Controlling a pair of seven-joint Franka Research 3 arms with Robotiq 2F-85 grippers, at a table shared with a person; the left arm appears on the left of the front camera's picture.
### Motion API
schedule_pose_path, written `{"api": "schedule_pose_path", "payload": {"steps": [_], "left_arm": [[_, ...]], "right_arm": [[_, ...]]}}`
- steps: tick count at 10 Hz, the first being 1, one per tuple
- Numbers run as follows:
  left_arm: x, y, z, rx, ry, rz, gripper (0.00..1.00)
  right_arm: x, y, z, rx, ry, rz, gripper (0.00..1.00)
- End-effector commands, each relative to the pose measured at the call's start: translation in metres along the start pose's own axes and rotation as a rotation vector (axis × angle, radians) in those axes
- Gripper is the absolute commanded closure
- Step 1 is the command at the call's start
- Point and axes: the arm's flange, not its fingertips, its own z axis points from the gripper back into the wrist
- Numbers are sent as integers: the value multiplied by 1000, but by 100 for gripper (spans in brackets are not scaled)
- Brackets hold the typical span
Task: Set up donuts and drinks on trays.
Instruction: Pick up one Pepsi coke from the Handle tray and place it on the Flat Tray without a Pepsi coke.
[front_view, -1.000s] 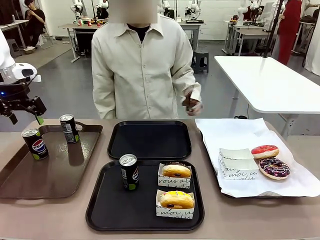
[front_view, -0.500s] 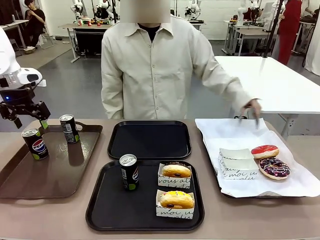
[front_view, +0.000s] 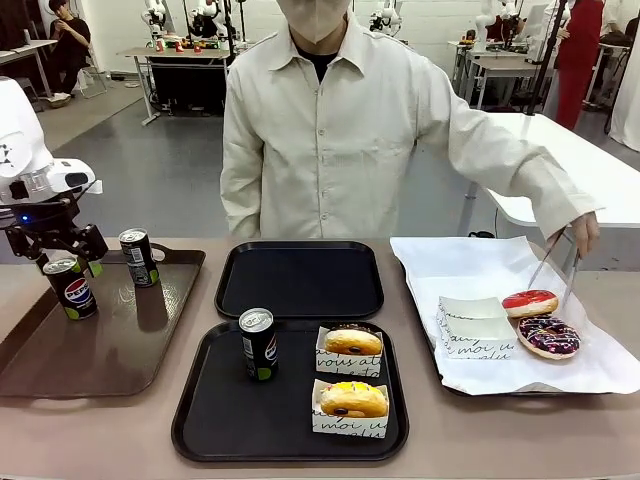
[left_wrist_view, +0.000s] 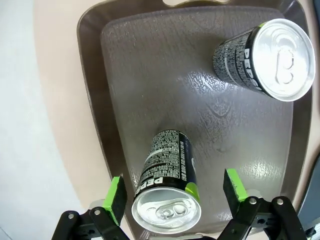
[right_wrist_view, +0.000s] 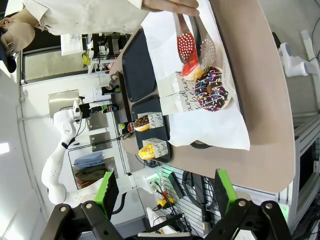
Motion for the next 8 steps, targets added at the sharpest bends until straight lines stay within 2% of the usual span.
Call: {"api": "schedule_pose_path", "payload": {"steps": [1, 7, 8], "left_arm": [[-2, 6, -7, 6, -12, -25, 0], [-7, 6, -7, -18, 36, -30, 0], [-10, 6, -9, -25, 43, -27, 28]], "right_arm": [[1, 0, 1, 24, -6, 9, 0], [1, 0, 1, 24, -6, 9, 0], [1, 0, 1, 24, -6, 9, 0]]}}
